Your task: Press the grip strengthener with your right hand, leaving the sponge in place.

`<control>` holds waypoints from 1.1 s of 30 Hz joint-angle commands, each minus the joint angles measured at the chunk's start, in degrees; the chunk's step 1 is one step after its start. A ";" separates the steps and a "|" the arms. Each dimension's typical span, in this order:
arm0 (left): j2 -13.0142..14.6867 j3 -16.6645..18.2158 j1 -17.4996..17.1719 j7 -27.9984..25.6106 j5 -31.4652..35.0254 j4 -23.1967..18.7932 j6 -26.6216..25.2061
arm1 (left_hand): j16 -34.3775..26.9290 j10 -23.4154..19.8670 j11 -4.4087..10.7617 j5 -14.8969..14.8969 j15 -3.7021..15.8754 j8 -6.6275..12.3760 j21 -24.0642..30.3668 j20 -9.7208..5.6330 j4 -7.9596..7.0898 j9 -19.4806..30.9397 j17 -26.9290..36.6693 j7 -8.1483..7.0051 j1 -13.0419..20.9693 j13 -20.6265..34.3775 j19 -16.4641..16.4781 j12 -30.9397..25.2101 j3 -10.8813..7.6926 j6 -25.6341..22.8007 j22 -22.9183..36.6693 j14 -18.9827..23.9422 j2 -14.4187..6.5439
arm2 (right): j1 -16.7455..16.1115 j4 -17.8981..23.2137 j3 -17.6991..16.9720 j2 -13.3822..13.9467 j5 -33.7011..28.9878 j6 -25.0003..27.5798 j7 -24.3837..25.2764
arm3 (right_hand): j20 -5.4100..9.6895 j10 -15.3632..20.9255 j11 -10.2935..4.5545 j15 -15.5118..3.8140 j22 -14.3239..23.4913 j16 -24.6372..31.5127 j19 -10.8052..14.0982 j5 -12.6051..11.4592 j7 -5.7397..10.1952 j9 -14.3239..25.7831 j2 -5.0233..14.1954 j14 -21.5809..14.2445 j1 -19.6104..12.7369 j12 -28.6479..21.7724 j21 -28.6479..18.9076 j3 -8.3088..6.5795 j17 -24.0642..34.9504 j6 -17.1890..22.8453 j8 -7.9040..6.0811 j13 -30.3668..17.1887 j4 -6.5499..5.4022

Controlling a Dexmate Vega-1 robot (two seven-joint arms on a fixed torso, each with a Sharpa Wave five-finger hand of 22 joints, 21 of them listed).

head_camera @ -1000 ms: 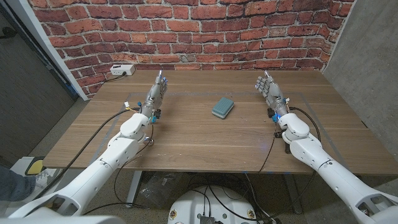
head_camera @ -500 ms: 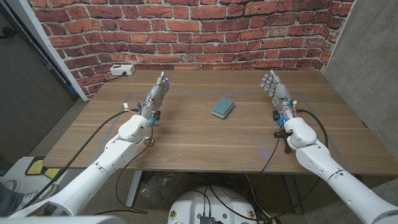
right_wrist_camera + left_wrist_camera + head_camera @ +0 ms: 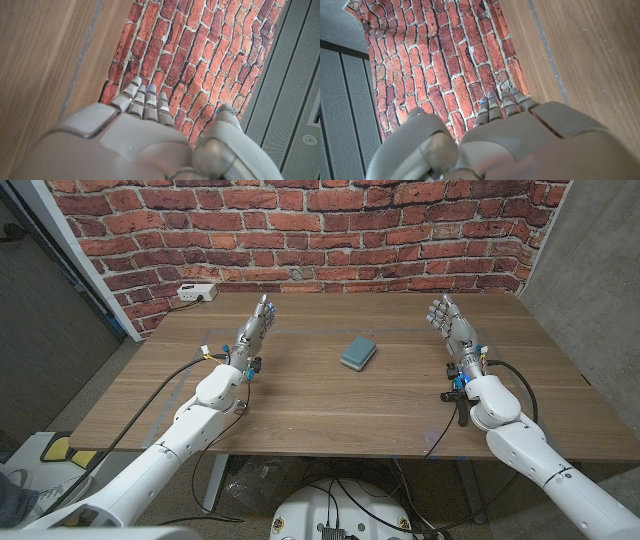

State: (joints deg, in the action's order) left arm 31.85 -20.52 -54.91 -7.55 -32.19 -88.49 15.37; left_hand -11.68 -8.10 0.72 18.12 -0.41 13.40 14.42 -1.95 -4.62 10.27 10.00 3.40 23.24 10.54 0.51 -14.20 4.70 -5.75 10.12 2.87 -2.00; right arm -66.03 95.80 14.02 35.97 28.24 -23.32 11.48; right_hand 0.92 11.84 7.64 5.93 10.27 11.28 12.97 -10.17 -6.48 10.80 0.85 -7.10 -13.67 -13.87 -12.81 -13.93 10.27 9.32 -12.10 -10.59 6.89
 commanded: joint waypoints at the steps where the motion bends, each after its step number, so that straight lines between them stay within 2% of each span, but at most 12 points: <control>1: -0.74 -1.41 2.21 3.95 0.06 3.68 1.64 | -0.20 -0.65 -0.09 0.03 -0.26 0.34 0.08 -0.91 0.39 0.24 0.24 -0.14 0.51 0.23 0.46 -0.09 0.11 -0.67 0.14 0.72 0.16 | -6.79 6.33 -2.70 0.96 -4.32 -0.89 4.37 | -0.01 0.36 -0.07 -0.15 0.31 0.14 0.50 -0.10 0.12 0.21 -0.11 -0.52 -0.87 -0.23 -0.16 0.05 0.15 0.49 0.03 -0.08 0.43; 12: -0.85 -1.44 2.49 5.15 0.02 4.54 3.14 | 0.22 -0.30 -0.38 -0.10 -0.36 0.05 -0.17 -0.77 0.52 0.26 0.27 0.12 0.79 0.24 0.58 0.37 0.29 -0.75 0.11 0.37 0.25 | -12.90 11.31 -5.70 1.31 -7.26 -0.12 7.16 | -0.01 0.89 -0.09 -0.32 0.30 0.15 1.17 -0.09 0.03 0.21 0.01 -1.09 -1.34 -0.30 -0.28 -0.09 0.14 0.96 -0.05 -0.09 0.65; 19: -1.30 -1.64 2.38 6.52 -1.36 4.77 3.16 | 0.32 -0.31 -0.37 -0.14 -0.35 -0.04 -0.26 -0.69 0.56 0.26 0.28 0.15 0.90 0.25 0.63 0.49 0.35 -0.84 0.11 0.33 0.27 | -15.65 13.26 -7.50 2.07 -6.75 1.23 6.49 | 0.04 3.06 -0.43 -0.51 0.30 0.63 3.61 0.00 0.25 0.20 -0.14 -3.59 -1.77 -0.86 -0.91 -0.05 0.16 2.36 -0.31 -0.11 0.86; 24: -1.44 -1.91 2.57 6.64 -1.06 4.97 3.35 | 0.46 -0.27 -0.35 -0.18 -0.37 -0.11 -0.38 -0.64 0.60 0.27 0.29 0.16 1.00 0.25 0.61 0.61 0.39 -0.95 0.11 0.12 0.26 | -18.41 15.17 -9.41 2.40 -7.62 1.80 7.08 | 0.07 3.85 -0.29 -0.60 0.30 0.72 4.32 0.00 0.23 0.21 -0.10 -4.42 -2.04 -1.05 -1.05 -0.12 0.15 3.13 -0.50 -0.12 0.96; 28: -1.40 -2.06 2.52 6.22 -0.90 4.25 2.76 | 0.48 -0.34 -0.28 -0.20 -0.36 -0.20 -0.43 -0.60 0.62 0.27 0.30 -0.14 1.06 0.25 0.62 0.65 0.42 -0.90 0.11 0.15 0.25 | -20.30 16.24 -10.79 2.28 -7.84 1.90 7.11 | 0.10 4.58 -0.44 -0.79 0.30 0.73 4.91 0.01 0.36 0.21 -0.11 -4.93 -2.23 -1.23 -1.17 -0.15 0.14 3.65 -0.59 -0.12 1.03; 33: -0.61 -2.19 1.69 4.08 0.22 1.26 0.93 | 0.49 -0.42 -0.29 -0.23 -0.35 -0.28 -0.49 -0.57 0.64 0.28 0.30 -0.27 1.13 0.26 0.67 0.70 0.45 -0.91 0.11 0.25 0.23 | -23.23 17.93 -13.35 2.66 -7.84 1.77 6.35 | 0.08 4.70 -0.47 -0.78 0.30 0.68 5.02 0.02 0.39 0.21 -0.11 -5.08 -2.33 -1.22 -1.15 -0.16 0.14 3.78 -0.58 -0.12 1.06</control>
State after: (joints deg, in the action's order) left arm 30.65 -22.38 -52.47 -1.58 -32.97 -84.21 18.34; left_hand -11.41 -8.40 0.41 18.13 -0.71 13.36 13.96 -1.63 -4.18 10.26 9.99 3.39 24.58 10.53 0.81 -13.52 4.88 -6.36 10.13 3.16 -1.73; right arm -83.70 110.27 4.92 38.13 20.91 -21.98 18.19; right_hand 1.23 16.04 7.54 5.13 10.26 11.71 17.38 -10.14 -6.15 10.79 0.85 -11.60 -15.18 -14.86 -13.69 -14.08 10.26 12.71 -12.32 -10.59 7.67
